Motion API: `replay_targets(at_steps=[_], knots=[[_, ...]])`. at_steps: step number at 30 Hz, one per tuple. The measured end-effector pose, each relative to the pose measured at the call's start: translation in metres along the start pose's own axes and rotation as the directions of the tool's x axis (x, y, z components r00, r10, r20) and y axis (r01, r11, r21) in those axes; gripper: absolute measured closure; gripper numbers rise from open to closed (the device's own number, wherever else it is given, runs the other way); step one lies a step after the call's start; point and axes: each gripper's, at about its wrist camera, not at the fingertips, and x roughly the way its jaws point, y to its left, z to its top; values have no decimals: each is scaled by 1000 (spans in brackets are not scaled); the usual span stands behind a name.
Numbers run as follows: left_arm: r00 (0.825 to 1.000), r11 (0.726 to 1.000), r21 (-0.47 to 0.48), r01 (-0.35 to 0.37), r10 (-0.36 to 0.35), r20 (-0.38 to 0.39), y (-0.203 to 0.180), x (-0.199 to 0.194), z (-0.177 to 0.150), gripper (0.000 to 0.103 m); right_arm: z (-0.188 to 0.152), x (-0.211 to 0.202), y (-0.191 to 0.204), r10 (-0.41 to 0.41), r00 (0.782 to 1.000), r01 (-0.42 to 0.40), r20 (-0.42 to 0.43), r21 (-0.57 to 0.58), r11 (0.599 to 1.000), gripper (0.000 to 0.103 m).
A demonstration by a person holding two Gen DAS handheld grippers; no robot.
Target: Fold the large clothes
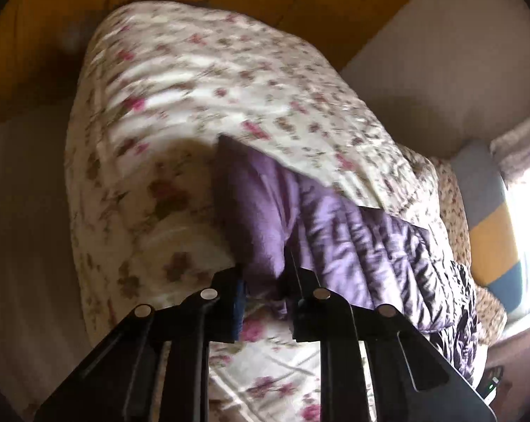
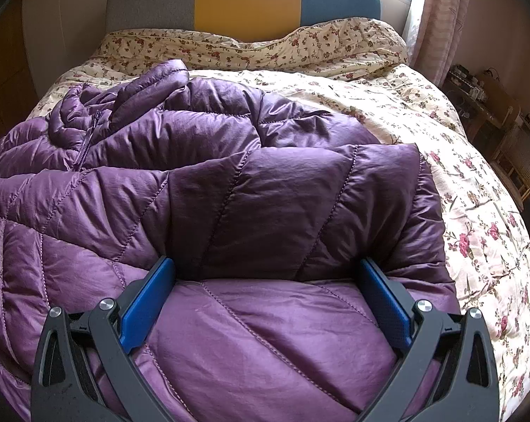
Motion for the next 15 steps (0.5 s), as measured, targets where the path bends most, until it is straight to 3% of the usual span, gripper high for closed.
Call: replay_targets(at_steps=[7, 15], knots=[[993, 983, 147, 113, -116, 13, -72, 1, 7, 86, 0, 0, 1, 2, 1000, -2, 0, 1, 1000, 2], [962, 915, 297, 273, -256, -95, -187, 29, -19, 87, 0, 1, 1, 2, 1000, -2, 0, 1, 1000, 2]])
